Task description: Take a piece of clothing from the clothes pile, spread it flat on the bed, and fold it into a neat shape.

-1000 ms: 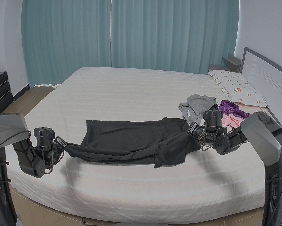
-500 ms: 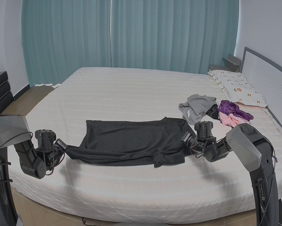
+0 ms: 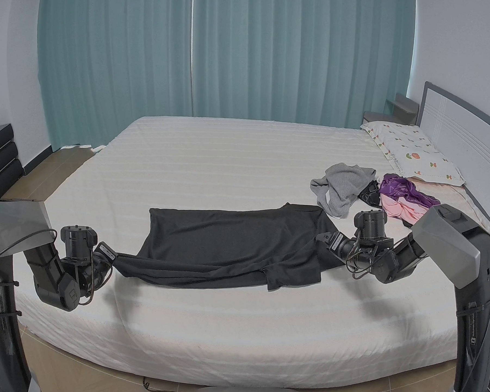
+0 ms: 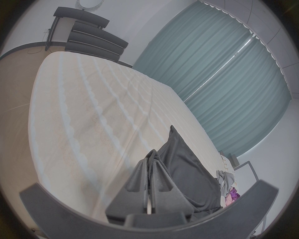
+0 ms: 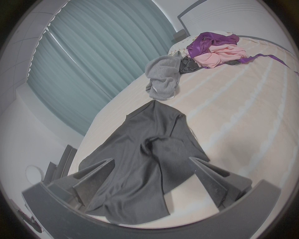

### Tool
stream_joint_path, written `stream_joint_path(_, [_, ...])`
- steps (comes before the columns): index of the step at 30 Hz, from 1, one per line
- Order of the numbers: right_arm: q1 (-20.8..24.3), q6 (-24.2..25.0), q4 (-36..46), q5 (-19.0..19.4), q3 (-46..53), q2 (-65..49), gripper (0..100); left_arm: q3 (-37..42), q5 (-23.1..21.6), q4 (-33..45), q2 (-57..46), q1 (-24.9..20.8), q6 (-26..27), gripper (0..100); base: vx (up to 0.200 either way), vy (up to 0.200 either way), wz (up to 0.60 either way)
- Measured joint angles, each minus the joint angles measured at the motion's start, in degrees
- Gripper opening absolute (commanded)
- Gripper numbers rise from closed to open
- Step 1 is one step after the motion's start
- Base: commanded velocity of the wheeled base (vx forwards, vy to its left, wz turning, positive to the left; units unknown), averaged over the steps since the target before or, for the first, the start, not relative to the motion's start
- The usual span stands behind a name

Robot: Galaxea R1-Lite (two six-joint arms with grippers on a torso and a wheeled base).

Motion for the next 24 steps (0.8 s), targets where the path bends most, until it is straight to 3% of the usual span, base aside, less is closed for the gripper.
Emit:
stream_joint_path(7, [1.55,-0.96,-0.93,4.99,10.08,-4.96,100,0.29,-0.04,0.01,-0.17,-0.04,0.02,0,0.0,0.0,0.0])
stream_joint_path(24, [3.3,-1.34,0.9,5.67,9.24,-1.9,100,0.44,-0.06,0.01,-0.06,-0.04,0.02,0,0.0,0.0,0.0])
